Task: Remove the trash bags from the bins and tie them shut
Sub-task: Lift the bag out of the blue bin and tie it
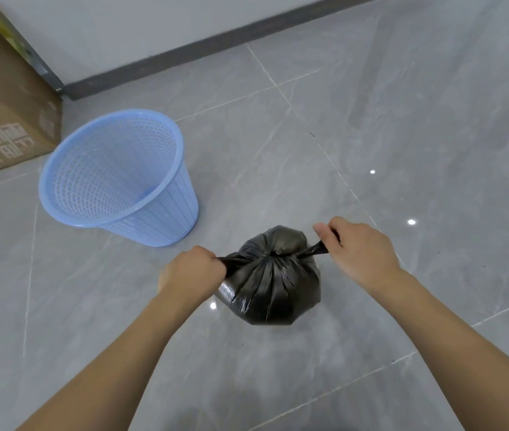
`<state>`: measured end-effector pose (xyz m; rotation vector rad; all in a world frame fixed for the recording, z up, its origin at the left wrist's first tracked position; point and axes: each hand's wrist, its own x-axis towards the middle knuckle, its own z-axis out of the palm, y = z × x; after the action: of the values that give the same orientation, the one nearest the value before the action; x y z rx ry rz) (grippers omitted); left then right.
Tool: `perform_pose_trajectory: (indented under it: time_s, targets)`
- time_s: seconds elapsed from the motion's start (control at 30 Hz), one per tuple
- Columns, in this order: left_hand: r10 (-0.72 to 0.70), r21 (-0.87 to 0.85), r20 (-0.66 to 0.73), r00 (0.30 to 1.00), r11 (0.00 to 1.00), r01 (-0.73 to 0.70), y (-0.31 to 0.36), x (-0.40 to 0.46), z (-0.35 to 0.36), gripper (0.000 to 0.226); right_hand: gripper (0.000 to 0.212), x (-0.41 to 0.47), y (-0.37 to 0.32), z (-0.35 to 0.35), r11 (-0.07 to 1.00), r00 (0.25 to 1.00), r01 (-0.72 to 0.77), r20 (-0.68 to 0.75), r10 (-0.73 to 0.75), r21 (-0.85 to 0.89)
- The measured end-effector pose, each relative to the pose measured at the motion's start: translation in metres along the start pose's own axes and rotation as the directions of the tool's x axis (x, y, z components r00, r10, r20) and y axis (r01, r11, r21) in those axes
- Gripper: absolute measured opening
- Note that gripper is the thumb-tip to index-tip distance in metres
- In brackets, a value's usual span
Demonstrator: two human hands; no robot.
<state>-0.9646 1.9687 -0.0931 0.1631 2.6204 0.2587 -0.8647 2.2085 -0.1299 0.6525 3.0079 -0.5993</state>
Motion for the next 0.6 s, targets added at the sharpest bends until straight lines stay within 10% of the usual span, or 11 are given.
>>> perform_pose_trajectory:
  time_s: [0.2,0.3,0.43,0.6]
  targets:
    - [0.089,-0.395,0.116,0.989,0.918,-0.036,0.007,-0.005,0.001,0.048,0.06,0.003,-0.001,-0.007,0.992,0.825,-0.08,0.566,0.009,0.101]
    - [0.129,-0.494,0.13,0.983,0.868,-0.049,-0.004,0.002,-0.001,0.045,0.057,0.004,0.006,-0.009,0.952,0.821,-0.218,0.568,0.059,0.216]
    - [0.172,-0.721,0.175,0.97,0.693,0.007,-0.008,0.0,-0.001,0.036,0.057,0.011,0.016,-0.017,0.805,0.838,-0.4,0.53,0.128,0.438]
    - [0.107,-0.674,-0.086,0.99,0.726,-0.137,-0.004,0.005,0.018,0.033,0.045,-0.009,0.01,-0.009,0.388,0.528,-0.693,0.794,-0.302,0.608]
